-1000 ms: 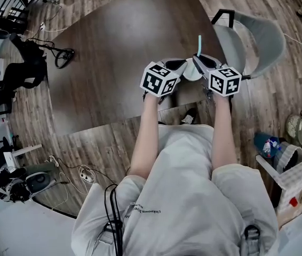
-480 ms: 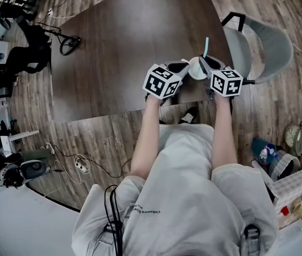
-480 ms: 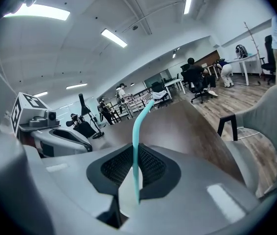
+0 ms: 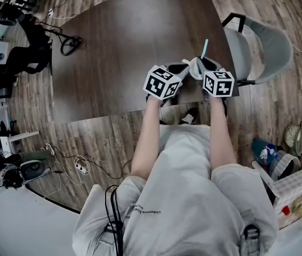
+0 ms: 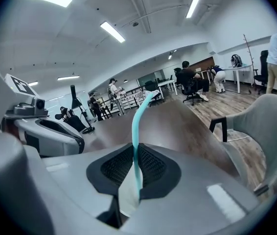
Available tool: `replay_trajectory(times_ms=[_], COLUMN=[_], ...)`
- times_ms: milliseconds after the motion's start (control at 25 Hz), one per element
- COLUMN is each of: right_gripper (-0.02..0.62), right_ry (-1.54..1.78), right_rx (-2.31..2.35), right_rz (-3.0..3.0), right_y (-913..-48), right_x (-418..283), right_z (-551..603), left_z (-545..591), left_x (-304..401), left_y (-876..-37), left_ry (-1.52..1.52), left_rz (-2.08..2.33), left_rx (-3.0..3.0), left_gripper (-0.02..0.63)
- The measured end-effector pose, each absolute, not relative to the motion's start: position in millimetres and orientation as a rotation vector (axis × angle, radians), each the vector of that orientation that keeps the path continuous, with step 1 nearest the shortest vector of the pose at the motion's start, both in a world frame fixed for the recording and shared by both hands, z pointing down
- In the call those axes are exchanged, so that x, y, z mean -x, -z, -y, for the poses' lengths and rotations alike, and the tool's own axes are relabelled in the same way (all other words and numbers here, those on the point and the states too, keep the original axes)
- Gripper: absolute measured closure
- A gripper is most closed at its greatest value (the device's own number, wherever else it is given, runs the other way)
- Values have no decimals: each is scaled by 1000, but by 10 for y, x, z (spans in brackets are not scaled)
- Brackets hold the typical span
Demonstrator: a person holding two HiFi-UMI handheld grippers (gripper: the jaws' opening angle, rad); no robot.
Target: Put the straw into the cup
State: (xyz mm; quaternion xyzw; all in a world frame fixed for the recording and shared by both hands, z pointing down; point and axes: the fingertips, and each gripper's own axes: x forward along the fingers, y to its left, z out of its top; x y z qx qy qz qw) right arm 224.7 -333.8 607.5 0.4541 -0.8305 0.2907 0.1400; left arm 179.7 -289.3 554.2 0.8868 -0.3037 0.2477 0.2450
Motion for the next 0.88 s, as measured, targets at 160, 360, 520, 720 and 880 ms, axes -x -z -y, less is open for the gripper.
replay_trajectory(times_ms=[160,360,520,720,880], right_gripper=[540,535,531,522,528], right_ry=[-835,-858,-877,-886,-882], right_rx=[-1338,-1366,-1380,-1410,-1486], right_rz=[2360,2315,2296,2271,2238], right_y=[-6143,-6227,-6277,-6294,-6225], right_x=[-2262,-2305,-2289,-2286,-2330], right_z=[3304,3275,3226,3214,3165], left_z=[2864,2852,2825,2798,2714], left_x=[-1777,-1729,-1704,-1657,-1588], left_y=[-5547,-5573,-5583,-5609,-5625], left_ry=[-688,-696,-699,-699,-727], left_rz=[818,809,794,770,719], left_rx=[-2426,-2425,-2432,-2437,-2448], left_gripper=[605,605,605,605,606])
